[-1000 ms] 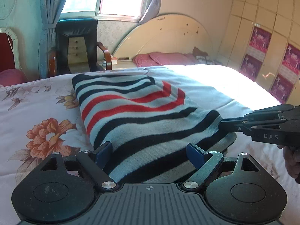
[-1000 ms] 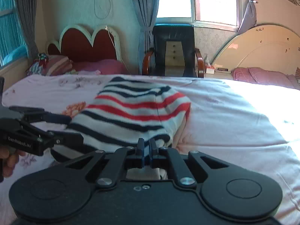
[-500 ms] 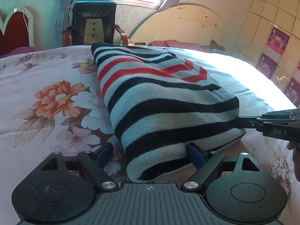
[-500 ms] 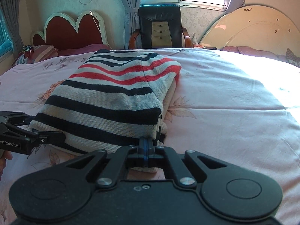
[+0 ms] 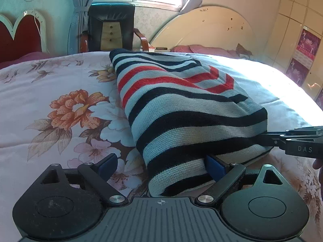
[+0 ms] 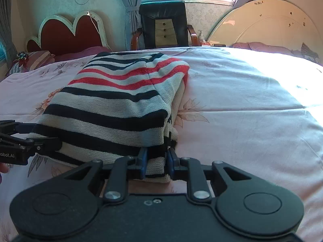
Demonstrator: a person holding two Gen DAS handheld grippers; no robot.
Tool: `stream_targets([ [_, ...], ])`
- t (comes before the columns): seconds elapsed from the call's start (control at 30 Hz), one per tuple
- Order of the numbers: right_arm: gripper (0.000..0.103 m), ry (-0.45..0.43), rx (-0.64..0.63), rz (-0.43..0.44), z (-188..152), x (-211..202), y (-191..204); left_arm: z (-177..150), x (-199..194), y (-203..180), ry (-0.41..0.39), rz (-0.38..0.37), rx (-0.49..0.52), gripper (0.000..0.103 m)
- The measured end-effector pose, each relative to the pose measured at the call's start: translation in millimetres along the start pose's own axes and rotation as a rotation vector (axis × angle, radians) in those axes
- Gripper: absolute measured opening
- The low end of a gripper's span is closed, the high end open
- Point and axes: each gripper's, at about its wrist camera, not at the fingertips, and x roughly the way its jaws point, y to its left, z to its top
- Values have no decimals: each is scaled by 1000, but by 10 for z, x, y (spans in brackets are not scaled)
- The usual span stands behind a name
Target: Fold small clothes
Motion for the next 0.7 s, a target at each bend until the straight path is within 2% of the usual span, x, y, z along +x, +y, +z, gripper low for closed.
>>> stream_targets([
  [0.1, 22, 10, 15, 8, 14, 0, -18, 28, -13, 46, 8, -20, -25, 93],
  [0.17, 24, 8, 47, 25, 62, -69, -62, 77, -79, 78, -15, -35, -37, 93],
  [0.23, 34, -49, 91, 48, 107, -204, -137, 155, -122, 169, -39, -71, -81, 93],
  [0.3, 38, -72, 167, 93, 163, -254, -274, 253, -103, 277, -54, -111, -135, 93],
  [0.4, 38, -61, 286, 147, 256, -163, -488, 378, 10, 409, -38, -166, -210, 93],
  [0.47, 34, -64, 304, 174, 322, -89, -540, 436, 107, 446, -26, -180, -230, 93],
  [0.53, 21, -71, 289, 198, 381, -8, -533, 465, 218, 449, -5, -163, -229, 93],
  [0.63, 20, -27, 253, 181, 419, 177, -465, 446, 386, 460, 50, -153, -229, 93],
  [0.7, 20, -8, 237, 173, 412, 256, -449, 417, 419, 474, 51, -161, -231, 93],
])
